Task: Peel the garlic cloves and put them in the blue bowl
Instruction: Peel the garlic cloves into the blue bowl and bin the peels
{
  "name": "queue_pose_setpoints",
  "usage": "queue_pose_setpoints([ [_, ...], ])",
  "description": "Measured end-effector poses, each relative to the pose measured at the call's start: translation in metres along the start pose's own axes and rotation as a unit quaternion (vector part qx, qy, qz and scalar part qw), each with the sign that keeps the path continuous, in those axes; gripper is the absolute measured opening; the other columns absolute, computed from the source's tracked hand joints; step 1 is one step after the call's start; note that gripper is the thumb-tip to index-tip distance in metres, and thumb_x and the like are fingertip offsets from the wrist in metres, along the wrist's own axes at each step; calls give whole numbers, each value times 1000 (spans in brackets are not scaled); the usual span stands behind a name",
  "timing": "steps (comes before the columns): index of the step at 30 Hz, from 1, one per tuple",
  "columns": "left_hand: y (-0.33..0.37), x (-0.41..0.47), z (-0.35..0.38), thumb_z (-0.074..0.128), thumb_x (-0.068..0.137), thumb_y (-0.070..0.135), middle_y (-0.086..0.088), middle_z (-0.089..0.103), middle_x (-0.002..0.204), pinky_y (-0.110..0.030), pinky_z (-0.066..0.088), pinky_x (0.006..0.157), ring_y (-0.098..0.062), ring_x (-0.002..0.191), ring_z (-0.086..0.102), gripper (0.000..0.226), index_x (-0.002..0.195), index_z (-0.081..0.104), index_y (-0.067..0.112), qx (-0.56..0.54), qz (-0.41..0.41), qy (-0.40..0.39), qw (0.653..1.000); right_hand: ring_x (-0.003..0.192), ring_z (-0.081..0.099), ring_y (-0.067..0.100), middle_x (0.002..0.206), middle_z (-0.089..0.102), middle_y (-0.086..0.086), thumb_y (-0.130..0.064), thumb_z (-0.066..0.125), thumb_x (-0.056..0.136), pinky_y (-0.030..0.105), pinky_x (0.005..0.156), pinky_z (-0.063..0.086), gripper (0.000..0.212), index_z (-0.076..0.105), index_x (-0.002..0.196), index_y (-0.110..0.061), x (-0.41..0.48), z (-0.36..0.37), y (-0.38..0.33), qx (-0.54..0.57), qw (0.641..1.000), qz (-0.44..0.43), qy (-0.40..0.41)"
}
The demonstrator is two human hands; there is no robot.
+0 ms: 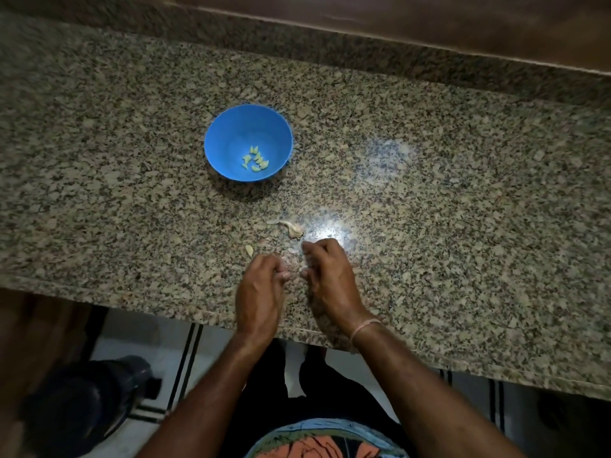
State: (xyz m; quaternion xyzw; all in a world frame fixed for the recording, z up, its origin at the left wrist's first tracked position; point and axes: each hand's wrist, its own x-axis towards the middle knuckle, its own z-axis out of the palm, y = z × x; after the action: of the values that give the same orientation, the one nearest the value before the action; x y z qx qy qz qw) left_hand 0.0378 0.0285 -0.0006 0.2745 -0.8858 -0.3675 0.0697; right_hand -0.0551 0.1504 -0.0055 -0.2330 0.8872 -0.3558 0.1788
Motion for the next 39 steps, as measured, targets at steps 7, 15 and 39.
queue_pose_setpoints([
  [7,-8,-16,-4,64,100,11,11,63,94,-29,50,67,-10,84,63,18,89,62,25,-72,-132,76,986,118,51,9,130,51,12,-3,73,94,27,99,50,42,60,133,-6,-5,-12,8,18,999,-38,8],
  [15,-4,-17,-5,70,98,16,10,67,90,-34,53,66,-13,82,65,16,89,62,26,-89,-163,96,978,116,53,30,127,57,14,3,68,91,49,97,50,36,67,126,-6,16,19,-14,-3,996,-85,-13],
  [39,2,15,-18,70,99,15,6,71,99,-21,59,66,-3,83,67,21,119,66,18,-96,-146,95,980,81,44,15,93,62,2,-15,66,99,17,62,24,8,65,107,-14,3,18,-20,-146,984,-103,24],
])
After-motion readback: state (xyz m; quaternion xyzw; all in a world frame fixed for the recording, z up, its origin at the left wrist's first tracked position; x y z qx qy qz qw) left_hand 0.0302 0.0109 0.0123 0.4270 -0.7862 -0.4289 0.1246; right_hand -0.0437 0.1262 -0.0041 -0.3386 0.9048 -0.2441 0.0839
